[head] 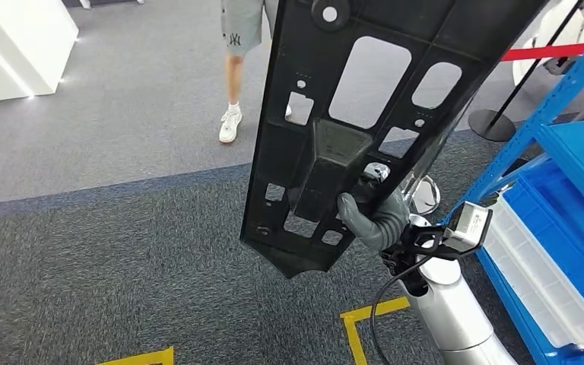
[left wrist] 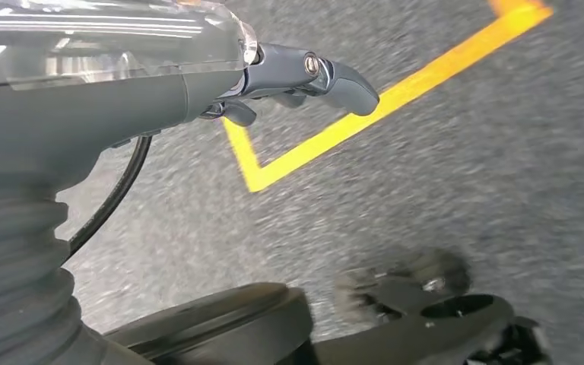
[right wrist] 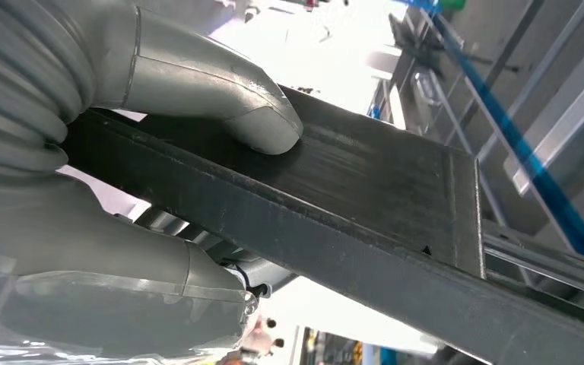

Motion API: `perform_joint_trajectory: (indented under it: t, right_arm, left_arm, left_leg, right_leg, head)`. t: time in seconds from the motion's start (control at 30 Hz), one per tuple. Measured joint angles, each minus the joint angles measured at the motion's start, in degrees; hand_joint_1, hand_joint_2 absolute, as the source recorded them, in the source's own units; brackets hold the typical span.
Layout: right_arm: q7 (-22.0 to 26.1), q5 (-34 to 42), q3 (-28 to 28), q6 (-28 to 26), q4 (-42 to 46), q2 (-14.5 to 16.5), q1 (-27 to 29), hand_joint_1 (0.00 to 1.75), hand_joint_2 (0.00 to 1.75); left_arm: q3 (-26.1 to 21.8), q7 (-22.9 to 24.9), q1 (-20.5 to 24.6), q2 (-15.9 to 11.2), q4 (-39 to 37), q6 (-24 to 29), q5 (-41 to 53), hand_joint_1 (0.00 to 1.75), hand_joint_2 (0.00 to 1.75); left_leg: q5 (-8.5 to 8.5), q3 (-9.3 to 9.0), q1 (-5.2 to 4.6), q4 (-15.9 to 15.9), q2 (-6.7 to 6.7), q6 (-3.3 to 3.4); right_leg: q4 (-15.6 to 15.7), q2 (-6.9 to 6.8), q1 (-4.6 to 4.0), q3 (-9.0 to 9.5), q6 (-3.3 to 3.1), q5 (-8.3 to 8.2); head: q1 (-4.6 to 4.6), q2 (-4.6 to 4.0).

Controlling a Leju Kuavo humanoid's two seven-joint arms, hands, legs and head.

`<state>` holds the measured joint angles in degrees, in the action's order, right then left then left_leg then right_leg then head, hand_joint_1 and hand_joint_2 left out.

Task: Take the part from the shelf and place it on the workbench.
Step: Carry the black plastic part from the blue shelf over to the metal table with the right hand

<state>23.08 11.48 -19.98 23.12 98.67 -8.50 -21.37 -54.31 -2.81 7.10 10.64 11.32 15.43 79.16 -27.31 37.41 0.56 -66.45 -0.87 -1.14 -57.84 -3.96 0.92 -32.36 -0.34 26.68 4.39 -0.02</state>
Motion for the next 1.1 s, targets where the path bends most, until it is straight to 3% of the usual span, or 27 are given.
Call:
perform_joint_trajectory:
  t: [0.07, 0.1, 0.17, 0.2, 0.27, 0.33, 0.37, 0.4, 0.43, 0.47, 0.5, 0.57, 0.63, 0.7, 0.77, 0.83, 0.9, 0.93, 1.0, 1.07, 1.1]
  right_arm:
    - [0.18, -0.06, 0.13, -0.03, 0.47, -0.01, 0.11, 1.75, 1.75]
    - [0.29, -0.09, 0.21, -0.06, 0.63, -0.02, 0.19, 1.75, 1.75]
    - [0.45, -0.15, 0.31, -0.10, 0.91, -0.02, 0.31, 1.75, 1.75]
    - [0.49, -0.17, 0.32, -0.11, 1.06, -0.02, 0.33, 1.75, 1.75]
    - [0.56, -0.23, 0.36, -0.13, 1.37, -0.02, 0.33, 1.75, 1.75]
    - [0.59, -0.30, 0.41, -0.14, 1.52, -0.02, 0.53, 1.75, 1.75]
    - [0.56, -0.36, 0.42, -0.15, 1.53, -0.03, 0.69, 1.75, 1.75]
    - [0.52, -0.43, 0.42, -0.17, 1.53, -0.03, 0.83, 1.75, 1.75]
    - [0.50, -0.49, 0.42, -0.20, 1.52, -0.04, 0.91, 1.75, 1.75]
    - [0.46, -0.55, 0.42, -0.22, 1.52, -0.05, 0.94, 1.75, 1.75]
    - [0.45, -0.58, 0.42, -0.26, 1.52, -0.07, 0.93, 1.75, 1.75]
    - [0.42, -0.71, 0.42, -0.38, 1.51, -0.09, 0.93, 1.75, 1.75]
    - [0.30, -0.90, 0.39, -0.62, 1.51, -0.07, 1.00, 1.75, 1.75]
    - [0.04, -1.03, 0.36, -0.89, 1.52, -0.07, 1.00, 1.75, 1.75]
    - [-0.15, -1.05, 0.34, -1.02, 1.55, -0.01, 0.99, 1.75, 1.75]
    - [-0.20, -1.03, 0.36, -1.01, 1.55, 0.03, 1.14, 1.75, 1.75]
    - [-0.22, -1.04, 0.37, -0.98, 1.54, 0.00, 1.40, 1.75, 1.75]
    - [-0.23, -1.05, 0.36, -0.98, 1.54, 0.00, 1.49, 1.75, 1.75]
    - [-0.26, -1.08, 0.36, -0.97, 1.54, 0.01, 1.54, 1.75, 1.75]
    - [-0.25, -1.07, 0.36, -0.95, 1.54, 0.01, 1.53, 1.75, 1.75]
    - [-0.23, -1.07, 0.37, -0.95, 1.54, 0.01, 1.54, 1.75, 1.75]
  left_arm:
    - [0.00, 0.08, -0.28, -0.15, 0.00, -0.02, 0.22, 0.00, 1.75]
    - [0.00, 0.05, -0.39, -0.20, 0.00, -0.03, 0.28, 0.00, 1.75]
    - [0.01, -0.14, -0.38, -0.23, 0.00, -0.08, 0.44, 0.00, 1.75]
    - [0.02, -0.26, -0.37, -0.24, 0.00, -0.11, 0.50, 0.00, 1.75]
    - [0.05, -0.40, -0.20, -0.25, 0.00, -0.16, 0.57, 0.00, 1.75]
    - [0.08, -0.49, 0.01, -0.23, 0.00, -0.26, 0.58, 0.00, 1.75]
    - [0.09, -0.52, 0.08, -0.21, 0.00, -0.32, 0.58, 0.00, 1.75]
    - [0.10, -0.54, 0.07, -0.18, 0.00, -0.39, 0.57, 0.00, 1.75]
    - [0.10, -0.53, 0.05, -0.15, 0.00, -0.46, 0.56, 0.00, 1.75]
    - [0.10, -0.47, 0.03, -0.14, 0.00, -0.52, 0.56, 0.00, 1.75]
    - [0.10, -0.37, 0.01, -0.13, 0.00, -0.61, 0.58, 0.00, 1.75]
    - [0.11, -0.04, 0.02, -0.11, 0.00, -0.83, 0.65, 0.00, 1.75]
    - [0.10, 0.25, -0.03, -0.11, 0.00, -1.02, 0.67, 0.00, 1.75]
    - [0.09, 0.37, -0.12, -0.14, 0.00, -1.09, 0.67, 0.00, 1.75]
    - [0.10, 0.46, -0.21, -0.17, 0.00, -1.13, 0.72, 0.00, 1.75]
    - [0.11, 0.50, -0.15, -0.17, 0.00, -1.18, 0.75, 0.00, 1.75]
    - [0.10, 0.46, 0.01, -0.16, 0.00, -1.22, 0.75, 0.00, 1.75]
    - [0.10, 0.45, 0.01, -0.16, 0.00, -1.22, 0.75, 0.00, 1.75]
    - [0.11, 0.51, -0.19, -0.15, 0.00, -1.22, 0.80, 0.00, 1.75]
    - [0.11, 0.55, -0.59, -0.15, 0.00, -1.20, 0.85, 0.00, 1.75]
    - [0.11, 0.54, -0.73, -0.16, 0.00, -1.16, 0.85, 0.00, 1.75]
  left_leg:
    - [1.75, -3.38, -0.53, 6.47, -1.94, 0.76]
    - [1.79, -3.92, -0.78, 7.78, -2.41, 1.17]
    - [1.86, -3.81, -0.93, 8.12, -1.53, 1.97]
    - [2.04, -3.85, -0.82, 8.39, -0.88, 2.31]
    - [2.46, -4.06, -0.49, 8.95, 0.18, 3.01]
    - [2.67, -3.99, -0.35, 9.06, 1.20, 3.37]
    - [2.71, -3.92, -0.35, 9.01, 1.82, 3.43]
    - [2.73, -3.88, -0.34, 8.92, 2.54, 3.45]
    - [2.72, -3.85, -0.32, 8.80, 3.30, 3.42]
    - [2.67, -3.85, -0.28, 8.62, 4.09, 3.33]
    - [2.57, -3.81, -0.22, 8.39, 4.87, 3.17]
    - [2.38, -3.41, -0.24, 7.80, 6.23, 2.58]
    - [2.52, -2.82, -0.14, 7.59, 7.40, 1.80]
    - [2.70, -2.43, 0.05, 7.69, 8.21, 1.02]
    - [1.29, -1.43, -0.10, 5.58, 6.12, 0.42]
    - [-2.26, 1.49, -0.16, -1.10, 2.68, 0.03]
    - [-4.87, 4.40, -0.03, -7.78, 1.38, -0.20]
    - [-4.69, 4.55, 0.00, -8.53, 1.21, -0.22]
    - [-1.65, 1.73, 0.00, -3.70, 0.65, 0.04]
    - [1.14, -2.29, -0.57, 4.00, -2.37, 0.87]
    - [1.58, -3.33, -0.97, 6.35, -3.86, 1.39]
  right_leg:
    - [-0.13, -1.04, -0.34, 0.11, 0.39, 0.21]
    - [-0.16, -1.56, -0.49, 0.12, 0.62, 0.27]
    - [-0.10, -2.76, -0.65, 0.20, 1.16, 0.32]
    - [-0.29, -2.60, -0.53, 0.27, 1.45, 0.59]
    - [-3.11, -0.20, -0.27, -0.84, 1.93, 2.66]
    - [-10.31, 2.75, -0.07, -4.25, 2.18, 6.32]
    - [-13.99, 3.32, -0.04, -6.07, 2.29, 7.65]
    - [-16.19, 3.53, 0.01, -7.23, 2.39, 7.97]
    - [-16.21, 3.63, 0.10, -7.37, 2.46, 7.11]
    - [-13.92, 3.82, 0.24, -6.39, 2.49, 5.24]
    - [-10.10, 4.55, 0.47, -4.68, 2.52, 2.94]
    - [-3.37, 7.05, 0.84, -1.67, 2.45, 0.37]
    - [-1.34, 8.15, 0.77, -0.90, 2.15, 0.42]
    - [-0.93, 6.81, 0.75, -0.76, 1.42, 0.25]
    - [-0.38, 5.35, 0.90, -0.39, 0.52, 0.07]
    - [-0.17, 3.83, 0.65, -0.21, -0.03, 0.12]
    - [-0.21, 2.21, 0.34, -0.18, -0.23, 0.26]
    - [-0.23, 1.45, 0.24, -0.13, -0.27, 0.34]
    - [-0.26, 0.12, 0.11, 0.15, -0.19, 0.59]
    - [-0.26, -1.03, -0.16, 0.49, 0.06, 0.87]
    - [-0.27, -1.52, -0.33, 0.49, 0.28, 0.94]
  head:
    - [-0.01, 0.00]
    - [-0.01, 0.00]
    - [-0.01, 0.00]
    - [-0.01, 0.00]
    - [-0.02, 0.00]
    - [-0.03, 0.00]
    - [-0.03, 0.00]
    - [-0.03, 0.00]
    - [-0.03, 0.00]
    - [-0.03, 0.00]
    - [-0.04, 0.00]
    - [-0.03, 0.00]
    - [-0.02, 0.00]
    - [-0.02, 0.00]
    - [0.01, 0.00]
    - [0.02, 0.00]
    - [0.01, 0.00]
    - [0.02, 0.00]
    - [0.02, 0.00]
    - [0.01, 0.00]
    - [0.01, 0.00]
